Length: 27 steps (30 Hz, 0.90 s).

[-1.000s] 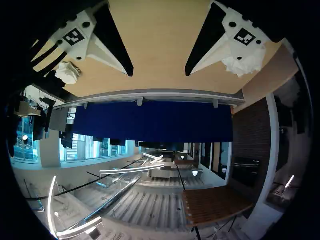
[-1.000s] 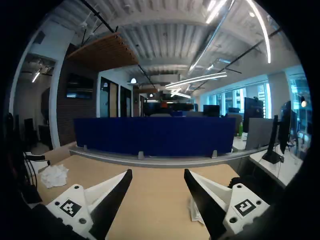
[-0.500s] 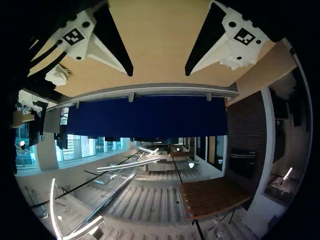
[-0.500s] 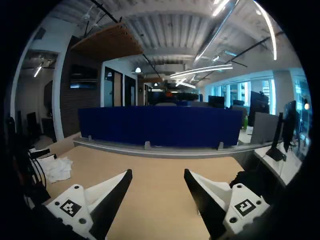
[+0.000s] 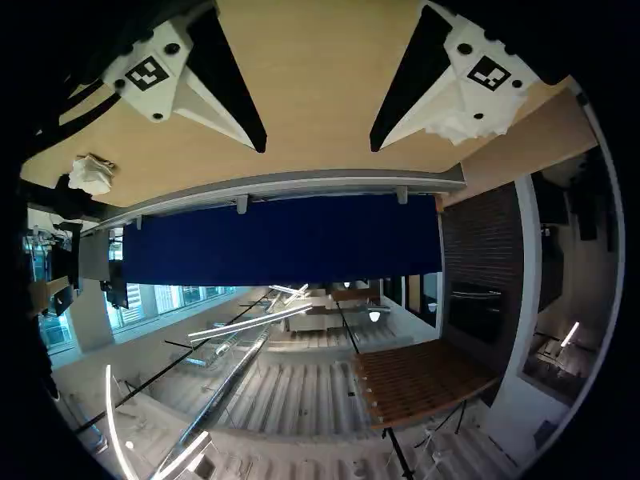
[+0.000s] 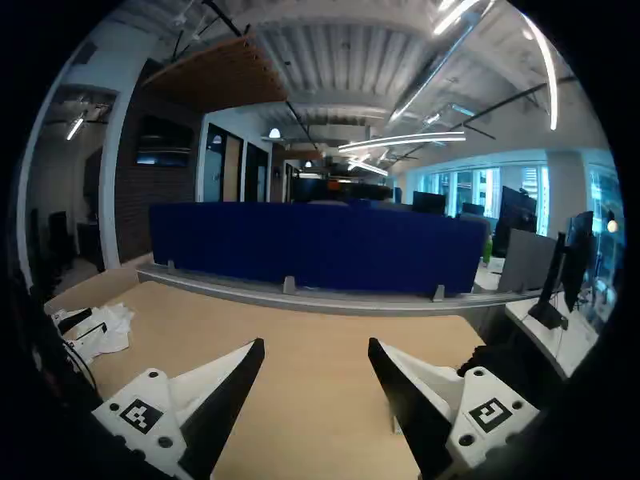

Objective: Fold towel

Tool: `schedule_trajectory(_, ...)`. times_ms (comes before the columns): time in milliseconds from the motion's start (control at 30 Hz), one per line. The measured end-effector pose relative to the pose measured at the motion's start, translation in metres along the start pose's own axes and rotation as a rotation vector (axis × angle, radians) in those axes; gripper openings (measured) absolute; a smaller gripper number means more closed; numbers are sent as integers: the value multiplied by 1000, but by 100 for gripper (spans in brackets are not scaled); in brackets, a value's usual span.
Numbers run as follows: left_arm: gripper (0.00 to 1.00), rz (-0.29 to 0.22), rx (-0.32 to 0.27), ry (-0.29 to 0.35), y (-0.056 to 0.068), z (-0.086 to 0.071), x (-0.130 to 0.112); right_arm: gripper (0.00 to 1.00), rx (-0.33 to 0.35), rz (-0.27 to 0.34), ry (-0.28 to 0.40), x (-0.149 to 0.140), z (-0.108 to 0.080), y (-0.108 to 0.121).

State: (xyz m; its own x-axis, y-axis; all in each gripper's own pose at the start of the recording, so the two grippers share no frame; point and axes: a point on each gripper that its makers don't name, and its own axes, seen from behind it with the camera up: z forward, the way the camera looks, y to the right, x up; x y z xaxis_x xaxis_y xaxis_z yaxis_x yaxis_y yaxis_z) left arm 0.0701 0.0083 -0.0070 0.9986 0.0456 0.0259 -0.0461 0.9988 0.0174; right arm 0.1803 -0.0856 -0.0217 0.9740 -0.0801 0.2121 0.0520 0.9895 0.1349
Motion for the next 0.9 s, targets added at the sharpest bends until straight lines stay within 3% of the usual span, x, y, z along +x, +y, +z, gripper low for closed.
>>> schedule_trajectory(467, 96, -37, 39, 34, -19, 6, -57, 100, 41, -76, -10, -30, 18, -35)
schedule_trajectory(900, 96, -42, 41, 32, -22, 12, -71, 100, 62, -111, -1, -26, 21, -47)
